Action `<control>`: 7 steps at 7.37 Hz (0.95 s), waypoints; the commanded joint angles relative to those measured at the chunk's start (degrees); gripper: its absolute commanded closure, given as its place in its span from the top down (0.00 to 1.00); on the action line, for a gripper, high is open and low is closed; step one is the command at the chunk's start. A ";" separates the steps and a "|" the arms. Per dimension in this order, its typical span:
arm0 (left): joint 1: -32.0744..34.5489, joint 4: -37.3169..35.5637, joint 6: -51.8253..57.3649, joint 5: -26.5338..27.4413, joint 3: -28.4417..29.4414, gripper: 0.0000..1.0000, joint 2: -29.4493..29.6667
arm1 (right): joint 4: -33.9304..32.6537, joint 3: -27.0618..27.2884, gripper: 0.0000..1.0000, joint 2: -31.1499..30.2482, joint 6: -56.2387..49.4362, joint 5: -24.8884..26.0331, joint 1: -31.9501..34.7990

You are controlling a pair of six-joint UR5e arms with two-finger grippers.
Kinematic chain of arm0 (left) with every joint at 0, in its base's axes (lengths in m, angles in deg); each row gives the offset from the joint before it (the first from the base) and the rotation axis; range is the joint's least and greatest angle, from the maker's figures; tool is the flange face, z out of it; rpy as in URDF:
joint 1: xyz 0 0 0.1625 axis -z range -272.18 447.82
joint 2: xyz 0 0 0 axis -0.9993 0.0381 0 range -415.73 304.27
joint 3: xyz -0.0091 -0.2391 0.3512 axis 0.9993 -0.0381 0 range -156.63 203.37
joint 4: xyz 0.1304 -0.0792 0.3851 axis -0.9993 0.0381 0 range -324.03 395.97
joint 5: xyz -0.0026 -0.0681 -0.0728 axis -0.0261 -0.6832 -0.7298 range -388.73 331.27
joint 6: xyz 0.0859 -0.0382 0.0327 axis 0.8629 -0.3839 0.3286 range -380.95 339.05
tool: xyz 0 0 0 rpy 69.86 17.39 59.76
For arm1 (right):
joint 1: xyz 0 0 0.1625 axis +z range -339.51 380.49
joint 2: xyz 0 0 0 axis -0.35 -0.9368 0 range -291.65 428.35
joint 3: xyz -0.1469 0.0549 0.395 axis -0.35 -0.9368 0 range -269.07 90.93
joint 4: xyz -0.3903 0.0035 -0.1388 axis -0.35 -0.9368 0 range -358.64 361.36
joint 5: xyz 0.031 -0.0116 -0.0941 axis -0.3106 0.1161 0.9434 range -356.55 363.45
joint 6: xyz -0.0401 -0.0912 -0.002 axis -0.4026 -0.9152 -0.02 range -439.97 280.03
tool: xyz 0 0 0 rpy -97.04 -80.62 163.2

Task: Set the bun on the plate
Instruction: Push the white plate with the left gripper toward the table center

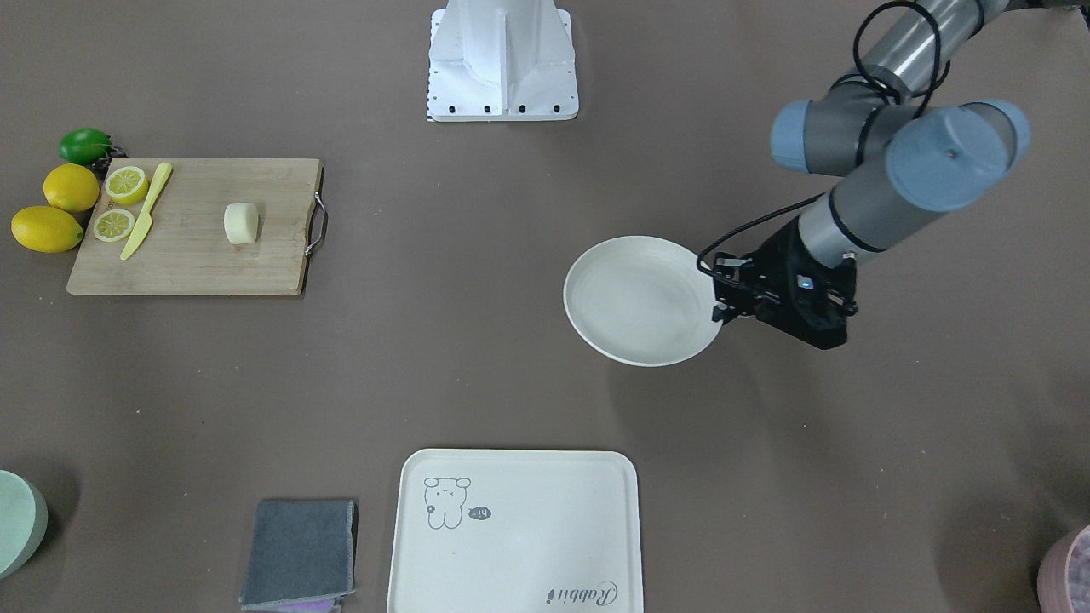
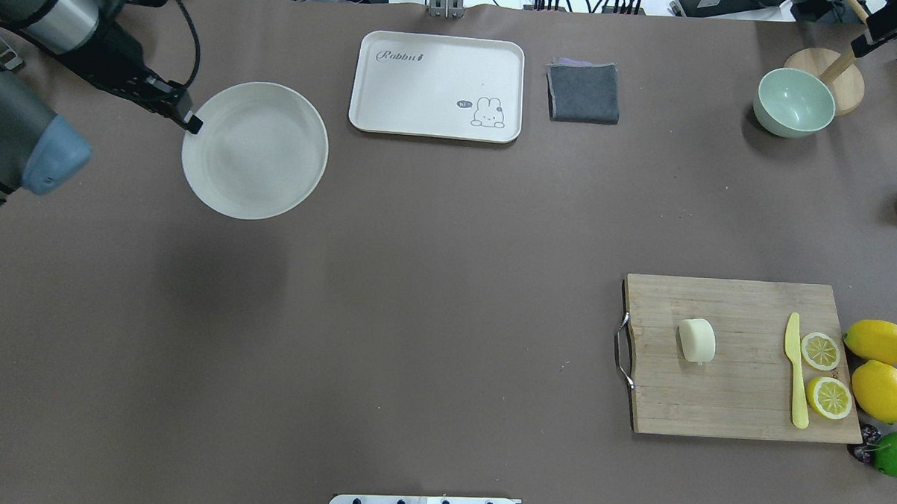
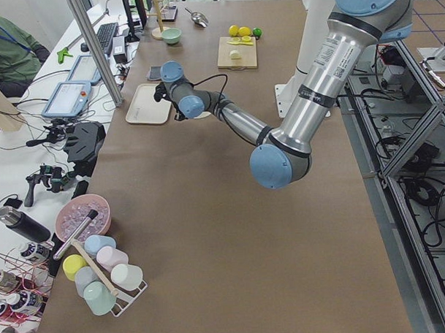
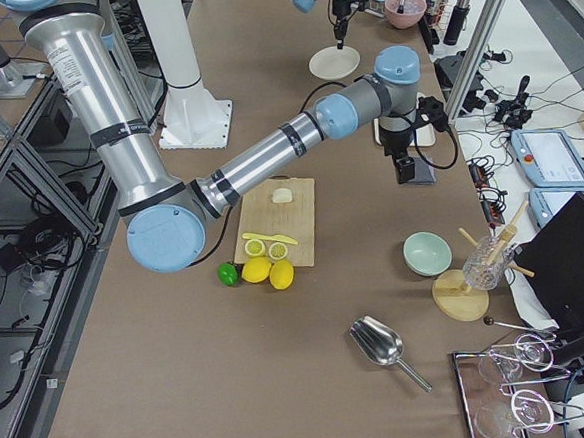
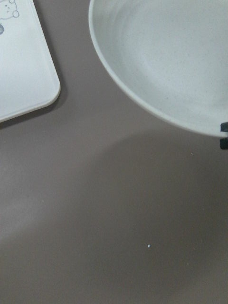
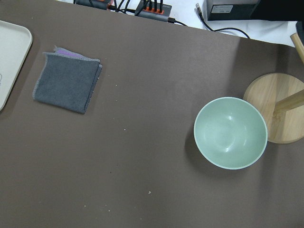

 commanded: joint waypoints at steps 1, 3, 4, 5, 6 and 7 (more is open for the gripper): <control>-7.70 1.56 -6.75 6.97 -0.37 0.00 2.07 | 0.13 -0.03 1.00 0.38 -0.02 0.12 -0.37; -13.16 4.98 -10.45 11.39 0.15 0.00 1.81 | 0.22 -0.04 1.00 0.29 -0.02 0.12 -0.38; -14.92 5.34 -13.42 11.57 -0.02 0.00 1.98 | 0.22 0.23 1.00 -0.14 -0.11 0.12 -0.29; -17.11 6.65 -14.75 13.31 0.15 0.00 1.90 | 0.22 0.23 1.00 -0.06 -0.03 0.12 -0.37; -19.66 6.84 -16.68 16.20 0.15 0.00 1.98 | 0.22 -0.12 1.00 -0.06 -0.02 0.12 -0.38; -20.29 6.93 -17.05 16.32 -0.20 0.00 2.07 | 0.22 -0.64 1.00 0.29 0.06 0.04 -0.38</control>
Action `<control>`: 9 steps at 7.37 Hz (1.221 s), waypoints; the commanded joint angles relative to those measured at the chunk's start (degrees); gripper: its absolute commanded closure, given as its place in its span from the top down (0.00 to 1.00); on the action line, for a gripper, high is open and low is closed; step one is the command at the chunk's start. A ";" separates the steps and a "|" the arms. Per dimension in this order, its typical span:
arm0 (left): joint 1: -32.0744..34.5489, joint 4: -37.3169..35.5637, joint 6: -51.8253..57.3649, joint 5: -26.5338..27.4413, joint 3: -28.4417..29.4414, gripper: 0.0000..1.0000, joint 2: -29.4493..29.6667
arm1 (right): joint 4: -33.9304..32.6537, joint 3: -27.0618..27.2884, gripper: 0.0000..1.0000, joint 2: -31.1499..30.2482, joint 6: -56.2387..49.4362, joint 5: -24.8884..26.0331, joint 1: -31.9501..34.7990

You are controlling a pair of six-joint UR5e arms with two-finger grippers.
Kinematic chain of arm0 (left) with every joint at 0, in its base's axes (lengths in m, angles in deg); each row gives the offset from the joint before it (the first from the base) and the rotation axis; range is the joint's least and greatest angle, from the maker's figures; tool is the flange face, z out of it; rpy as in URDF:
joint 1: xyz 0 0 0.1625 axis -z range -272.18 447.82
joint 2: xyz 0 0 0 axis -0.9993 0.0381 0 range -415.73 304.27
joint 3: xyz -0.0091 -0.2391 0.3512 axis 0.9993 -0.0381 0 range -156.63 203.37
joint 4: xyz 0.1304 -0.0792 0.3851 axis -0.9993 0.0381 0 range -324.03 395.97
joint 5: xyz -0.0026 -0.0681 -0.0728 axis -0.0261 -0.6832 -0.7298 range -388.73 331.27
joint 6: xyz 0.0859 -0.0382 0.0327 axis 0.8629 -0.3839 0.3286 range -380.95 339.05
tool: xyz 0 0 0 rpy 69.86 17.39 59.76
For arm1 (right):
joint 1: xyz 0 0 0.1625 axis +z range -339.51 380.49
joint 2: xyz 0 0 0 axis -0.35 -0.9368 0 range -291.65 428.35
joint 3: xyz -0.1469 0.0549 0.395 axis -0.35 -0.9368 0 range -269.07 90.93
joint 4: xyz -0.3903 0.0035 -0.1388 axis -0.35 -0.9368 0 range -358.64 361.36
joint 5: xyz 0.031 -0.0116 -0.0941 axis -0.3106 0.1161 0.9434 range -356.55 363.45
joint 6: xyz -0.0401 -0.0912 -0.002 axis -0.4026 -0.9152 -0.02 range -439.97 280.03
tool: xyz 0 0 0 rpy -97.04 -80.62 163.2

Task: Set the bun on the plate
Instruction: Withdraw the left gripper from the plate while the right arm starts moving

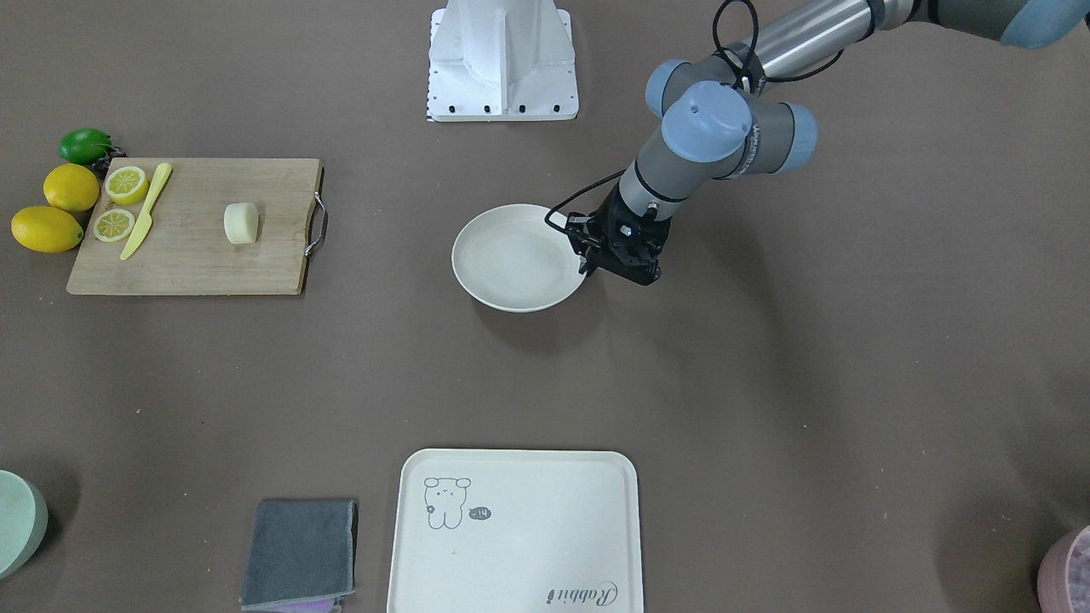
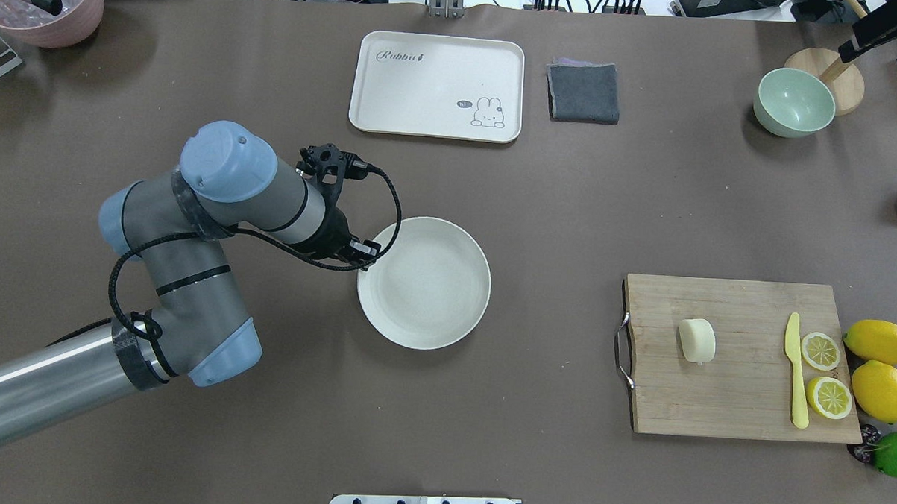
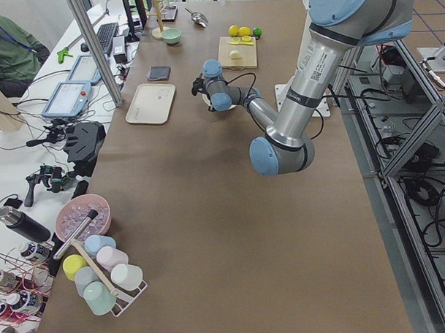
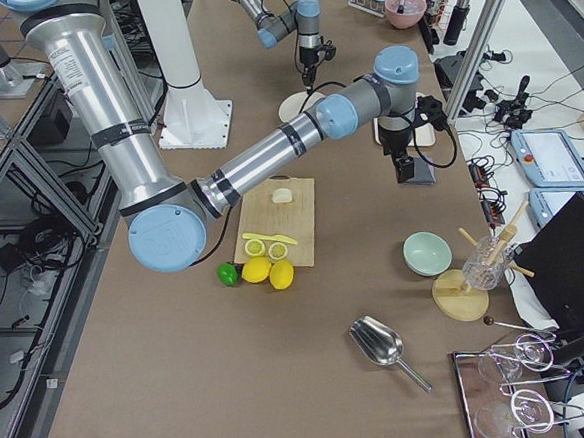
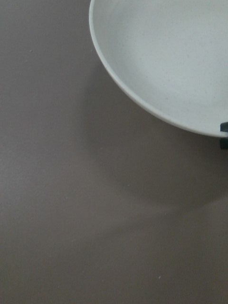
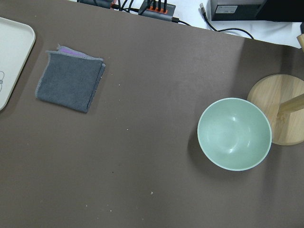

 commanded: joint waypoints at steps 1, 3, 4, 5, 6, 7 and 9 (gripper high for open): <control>-1.68 0.93 -1.02 1.35 -0.16 0.23 0.09 | -0.09 -0.43 1.00 -0.18 0.07 -0.16 -0.01; -1.33 1.38 -1.02 1.35 -0.77 0.97 0.17 | -0.09 -0.43 1.00 -0.27 0.68 -0.16 -0.01; 0.07 1.29 -1.02 1.35 -2.08 0.97 0.09 | -0.09 -0.08 1.00 -0.27 4.43 -0.59 -0.01; 3.04 0.85 -0.76 0.74 -2.87 0.97 0.00 | 0.00 0.09 1.00 -0.45 7.08 -1.03 -0.01; 6.72 1.20 -0.50 0.21 -3.32 0.97 -0.35 | 0.09 -0.08 1.00 -0.10 6.84 -1.65 -0.62; 11.90 0.94 1.16 -3.80 -3.32 0.97 -0.61 | 0.00 -0.25 1.00 0.08 7.19 -3.65 -1.58; 25.24 -1.16 16.13 -12.33 -1.66 0.97 -3.68 | 0.09 -0.17 1.00 -0.01 7.54 -4.29 -3.43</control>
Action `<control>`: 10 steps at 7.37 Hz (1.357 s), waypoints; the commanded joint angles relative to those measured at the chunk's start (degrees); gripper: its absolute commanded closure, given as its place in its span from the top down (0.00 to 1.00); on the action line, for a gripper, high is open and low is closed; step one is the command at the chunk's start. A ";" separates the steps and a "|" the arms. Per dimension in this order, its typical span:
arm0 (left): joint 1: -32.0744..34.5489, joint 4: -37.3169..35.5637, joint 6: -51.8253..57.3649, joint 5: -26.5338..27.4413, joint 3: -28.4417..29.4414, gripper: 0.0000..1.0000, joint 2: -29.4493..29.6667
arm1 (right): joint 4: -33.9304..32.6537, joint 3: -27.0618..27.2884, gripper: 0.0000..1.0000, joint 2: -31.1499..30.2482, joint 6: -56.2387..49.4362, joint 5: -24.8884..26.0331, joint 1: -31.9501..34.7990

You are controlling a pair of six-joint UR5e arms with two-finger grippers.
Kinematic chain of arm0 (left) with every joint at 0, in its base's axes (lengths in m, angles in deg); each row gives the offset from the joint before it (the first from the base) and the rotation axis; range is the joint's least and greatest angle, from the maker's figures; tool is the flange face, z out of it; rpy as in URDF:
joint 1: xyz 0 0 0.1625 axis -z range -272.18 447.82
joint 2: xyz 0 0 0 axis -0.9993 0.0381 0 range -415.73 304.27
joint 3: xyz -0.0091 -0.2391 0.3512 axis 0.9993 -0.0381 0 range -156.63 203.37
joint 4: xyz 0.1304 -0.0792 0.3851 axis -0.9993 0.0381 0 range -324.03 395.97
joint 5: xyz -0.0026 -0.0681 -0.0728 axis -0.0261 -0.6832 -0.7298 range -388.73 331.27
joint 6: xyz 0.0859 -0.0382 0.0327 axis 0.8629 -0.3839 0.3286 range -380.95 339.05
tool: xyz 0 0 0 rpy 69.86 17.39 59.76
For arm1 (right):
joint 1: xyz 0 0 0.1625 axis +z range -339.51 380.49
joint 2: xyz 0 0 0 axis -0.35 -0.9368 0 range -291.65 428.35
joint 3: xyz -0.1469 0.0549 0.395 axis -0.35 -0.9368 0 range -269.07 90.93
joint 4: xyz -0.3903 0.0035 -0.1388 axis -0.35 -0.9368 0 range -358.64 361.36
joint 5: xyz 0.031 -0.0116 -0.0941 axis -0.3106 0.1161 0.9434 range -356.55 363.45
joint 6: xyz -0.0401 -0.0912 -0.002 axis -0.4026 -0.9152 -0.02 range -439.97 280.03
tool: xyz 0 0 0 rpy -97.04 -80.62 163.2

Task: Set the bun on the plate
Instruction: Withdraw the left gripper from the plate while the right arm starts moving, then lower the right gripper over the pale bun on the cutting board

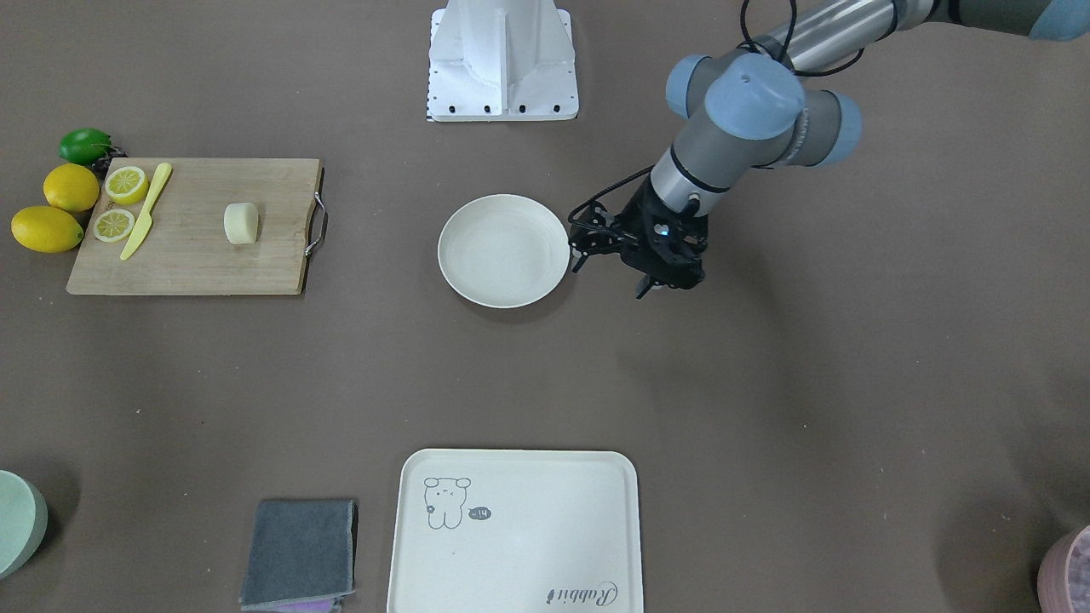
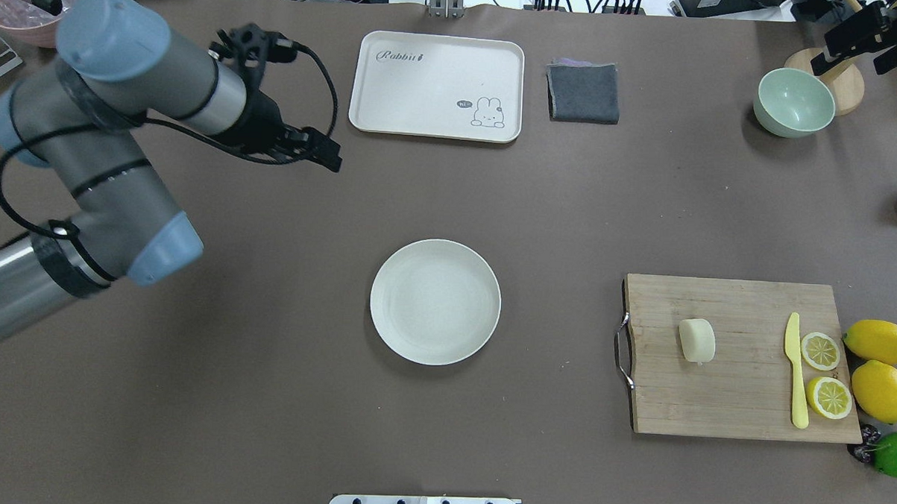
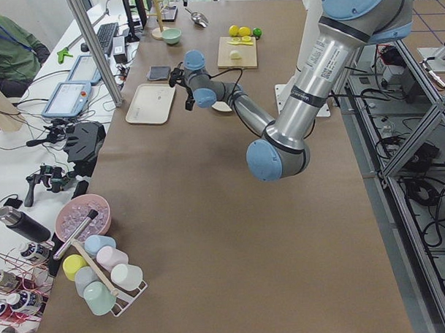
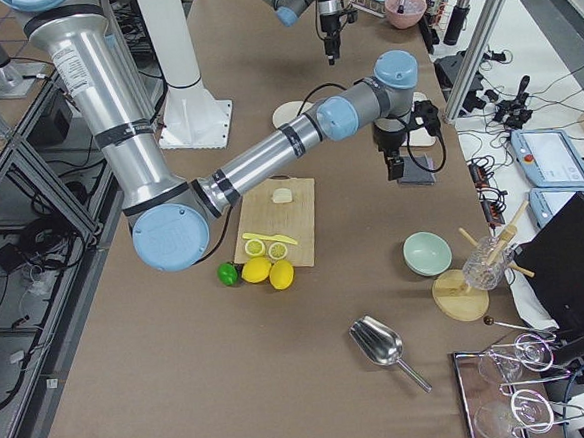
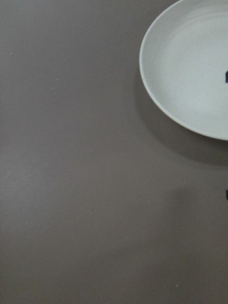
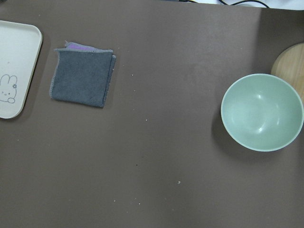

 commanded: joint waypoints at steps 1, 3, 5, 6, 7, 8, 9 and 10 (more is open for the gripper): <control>13.79 -2.26 12.69 -7.69 3.69 0.97 -1.87 | 0.03 0.72 1.00 0.14 4.36 -0.39 -1.18; 21.99 -2.27 17.29 -12.36 8.89 0.97 -2.31 | -0.32 3.01 1.00 -0.13 11.38 0.31 -7.73; 23.51 -2.01 17.48 -12.37 8.73 0.97 -3.80 | -0.42 8.43 1.00 -5.01 13.89 1.19 -12.76; 24.38 -1.40 17.48 -12.46 8.03 0.97 -5.03 | -0.59 10.81 1.00 -7.83 14.33 2.59 -14.96; 25.00 -1.48 17.40 -12.38 6.37 0.97 -6.08 | -0.24 13.01 1.00 -11.17 14.42 4.00 -17.85; 25.36 -1.57 17.31 -12.29 6.18 0.97 -6.18 | -0.06 14.51 1.00 -14.25 15.90 5.58 -21.71; 25.36 -1.48 17.48 -12.03 5.66 0.97 -6.96 | -0.06 15.14 1.00 -15.23 18.78 8.81 -25.23; 25.71 -1.48 17.48 -11.94 5.22 0.97 -7.06 | -0.06 15.14 1.00 -15.24 22.03 12.67 -29.87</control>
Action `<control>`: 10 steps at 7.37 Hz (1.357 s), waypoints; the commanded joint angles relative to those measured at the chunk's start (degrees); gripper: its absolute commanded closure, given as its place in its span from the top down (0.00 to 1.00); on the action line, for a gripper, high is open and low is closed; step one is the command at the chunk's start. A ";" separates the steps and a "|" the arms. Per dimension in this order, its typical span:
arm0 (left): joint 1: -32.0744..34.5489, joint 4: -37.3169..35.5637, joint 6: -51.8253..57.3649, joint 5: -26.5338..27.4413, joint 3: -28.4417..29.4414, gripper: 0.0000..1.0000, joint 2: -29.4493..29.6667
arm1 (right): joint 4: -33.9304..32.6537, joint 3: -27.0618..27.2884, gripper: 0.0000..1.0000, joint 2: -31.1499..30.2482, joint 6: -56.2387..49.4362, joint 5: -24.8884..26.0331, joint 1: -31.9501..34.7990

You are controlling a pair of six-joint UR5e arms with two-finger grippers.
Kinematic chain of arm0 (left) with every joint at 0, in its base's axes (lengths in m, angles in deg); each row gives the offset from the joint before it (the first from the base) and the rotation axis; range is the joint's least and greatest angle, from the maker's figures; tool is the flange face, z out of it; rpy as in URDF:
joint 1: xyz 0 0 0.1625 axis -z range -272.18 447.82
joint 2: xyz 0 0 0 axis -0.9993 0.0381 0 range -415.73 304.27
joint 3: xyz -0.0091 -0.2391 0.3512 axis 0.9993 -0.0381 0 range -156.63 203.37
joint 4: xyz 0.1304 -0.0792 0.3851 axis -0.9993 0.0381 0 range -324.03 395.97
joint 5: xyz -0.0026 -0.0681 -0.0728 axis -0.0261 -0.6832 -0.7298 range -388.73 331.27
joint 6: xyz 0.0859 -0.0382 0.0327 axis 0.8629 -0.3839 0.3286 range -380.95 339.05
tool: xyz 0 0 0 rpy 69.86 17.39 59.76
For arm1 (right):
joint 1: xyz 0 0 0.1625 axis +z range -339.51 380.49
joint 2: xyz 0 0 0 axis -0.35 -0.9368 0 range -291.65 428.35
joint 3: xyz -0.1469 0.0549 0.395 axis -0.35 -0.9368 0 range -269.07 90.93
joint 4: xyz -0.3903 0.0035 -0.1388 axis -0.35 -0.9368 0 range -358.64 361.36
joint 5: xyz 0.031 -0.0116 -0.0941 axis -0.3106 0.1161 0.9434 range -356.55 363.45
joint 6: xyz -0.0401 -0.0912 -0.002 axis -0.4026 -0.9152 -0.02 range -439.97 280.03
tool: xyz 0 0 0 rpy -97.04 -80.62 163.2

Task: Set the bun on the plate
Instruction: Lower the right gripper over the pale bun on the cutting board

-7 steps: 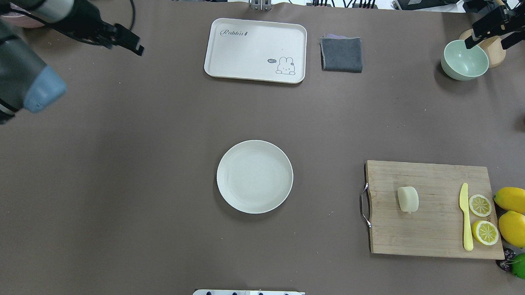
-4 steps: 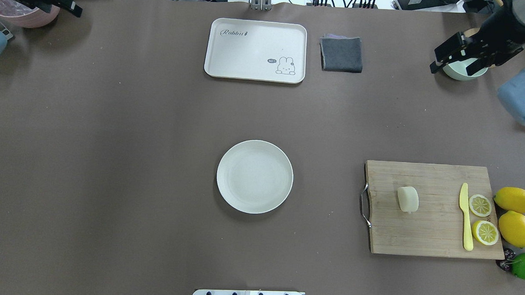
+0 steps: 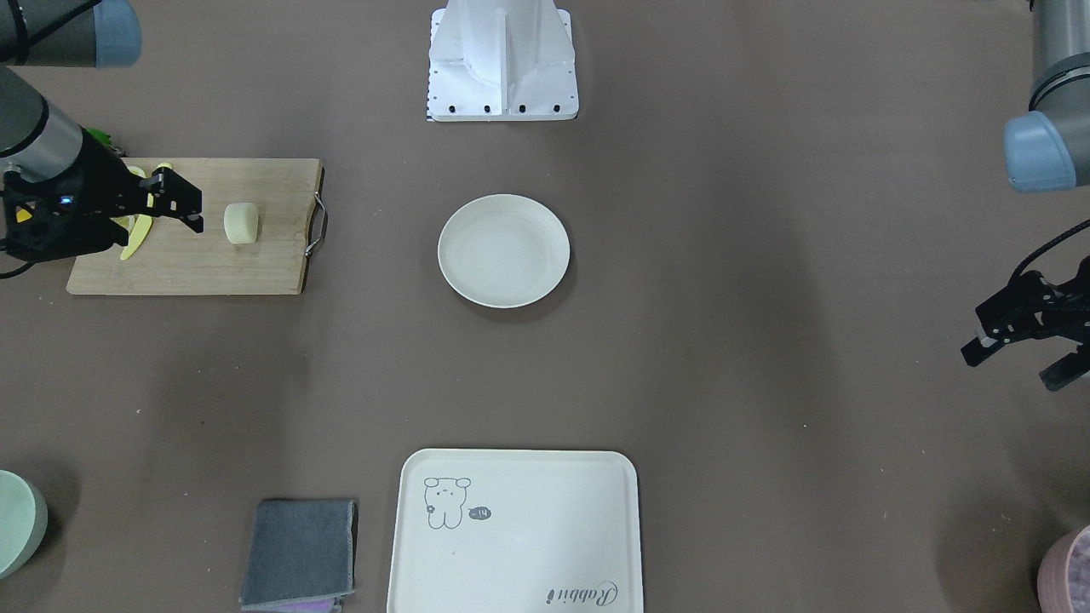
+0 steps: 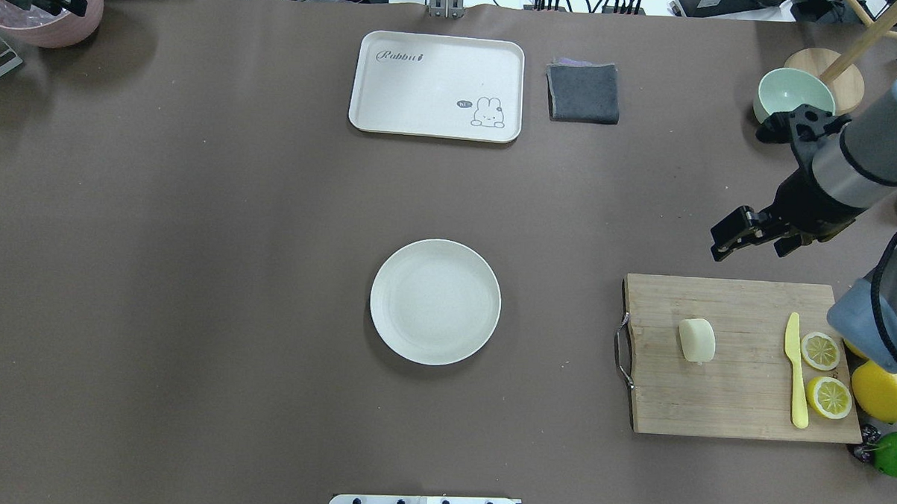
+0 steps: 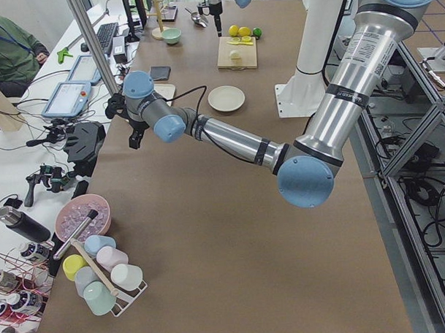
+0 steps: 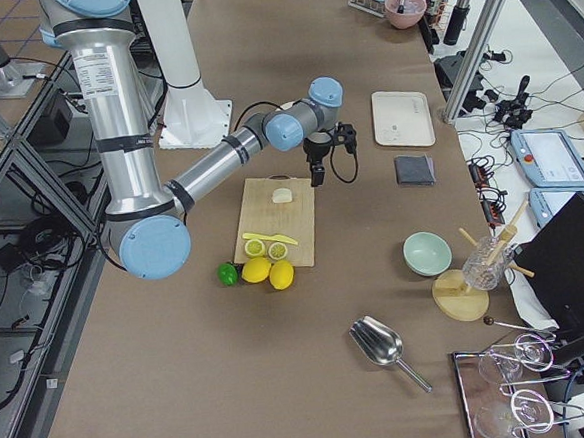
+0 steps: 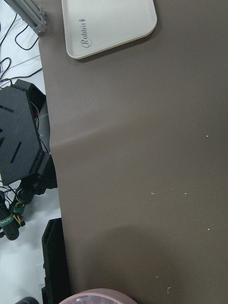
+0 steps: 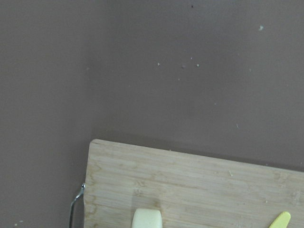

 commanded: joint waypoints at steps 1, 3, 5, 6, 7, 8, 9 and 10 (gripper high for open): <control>0.97 0.02 0.05 0.25 -0.62 0.97 -0.40 | 0.04 0.37 1.00 -0.83 4.06 5.62 -7.83; 1.24 0.11 0.13 0.34 -1.93 0.97 -2.33 | 0.04 -0.07 1.00 -1.10 4.07 6.85 -11.09; 1.15 0.11 0.22 2.09 -2.20 0.97 -2.69 | 0.04 -1.64 0.99 -1.01 3.89 8.87 -13.47; 1.06 0.20 0.22 2.19 -1.94 0.97 -2.69 | 0.04 -1.83 0.98 -1.01 3.46 8.97 -13.83; 1.06 0.20 -0.21 2.45 -2.37 0.97 -2.86 | 0.13 -2.00 0.98 -1.01 3.36 8.97 -14.44; 1.06 0.20 -0.13 2.45 -2.46 0.97 -2.86 | 0.13 -2.26 0.94 -1.01 3.19 8.97 -14.88; 1.06 0.55 -0.13 2.45 -2.55 0.97 -2.95 | 0.13 -2.27 0.92 -1.01 3.19 8.97 -14.88; 0.97 1.68 -0.13 2.45 -2.64 0.97 -3.91 | 0.13 -2.44 0.89 -1.10 2.75 8.97 -14.88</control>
